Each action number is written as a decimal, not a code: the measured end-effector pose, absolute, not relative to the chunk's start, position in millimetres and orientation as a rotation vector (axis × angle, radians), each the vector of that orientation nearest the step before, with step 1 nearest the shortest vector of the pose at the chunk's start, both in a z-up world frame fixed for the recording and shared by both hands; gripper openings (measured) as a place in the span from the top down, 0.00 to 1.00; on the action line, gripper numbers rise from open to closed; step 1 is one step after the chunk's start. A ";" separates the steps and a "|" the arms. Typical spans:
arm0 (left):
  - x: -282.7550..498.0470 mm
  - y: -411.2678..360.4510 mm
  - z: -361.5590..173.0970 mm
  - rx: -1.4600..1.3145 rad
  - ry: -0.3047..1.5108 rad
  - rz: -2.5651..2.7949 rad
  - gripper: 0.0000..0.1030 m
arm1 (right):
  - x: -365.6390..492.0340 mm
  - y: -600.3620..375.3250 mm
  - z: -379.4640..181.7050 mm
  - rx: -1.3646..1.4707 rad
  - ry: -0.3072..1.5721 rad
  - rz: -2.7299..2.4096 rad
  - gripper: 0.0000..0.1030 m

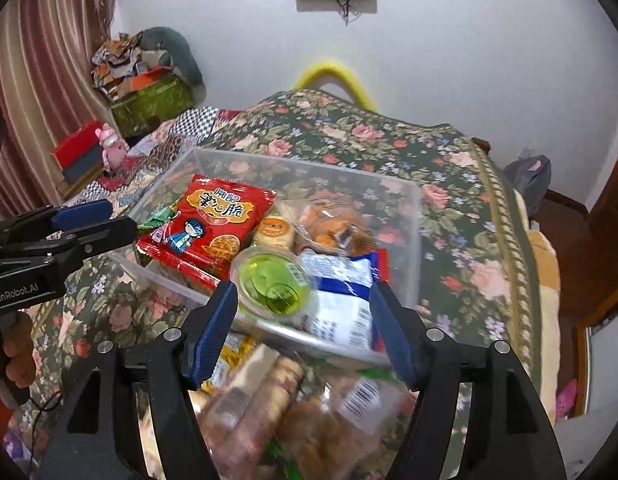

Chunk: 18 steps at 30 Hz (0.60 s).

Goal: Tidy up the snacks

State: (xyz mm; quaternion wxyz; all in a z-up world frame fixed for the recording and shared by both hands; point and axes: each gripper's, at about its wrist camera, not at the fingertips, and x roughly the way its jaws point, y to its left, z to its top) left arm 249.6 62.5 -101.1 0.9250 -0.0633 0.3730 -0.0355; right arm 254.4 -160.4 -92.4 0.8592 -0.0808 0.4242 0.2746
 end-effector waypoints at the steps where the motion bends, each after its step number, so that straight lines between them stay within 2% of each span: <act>1: 246.6 62.0 -100.2 -0.129 0.764 -0.075 0.37 | 251.4 -166.5 -90.3 -0.167 0.884 0.565 0.35; 4: 238.2 59.2 -100.2 -0.130 0.767 -0.083 0.35 | 244.9 -179.6 -90.6 -0.155 0.879 0.530 0.28; 18: 210.9 42.8 -144.5 -0.153 0.876 -0.111 0.32 | 231.3 -213.6 -152.0 -0.047 1.044 0.463 0.27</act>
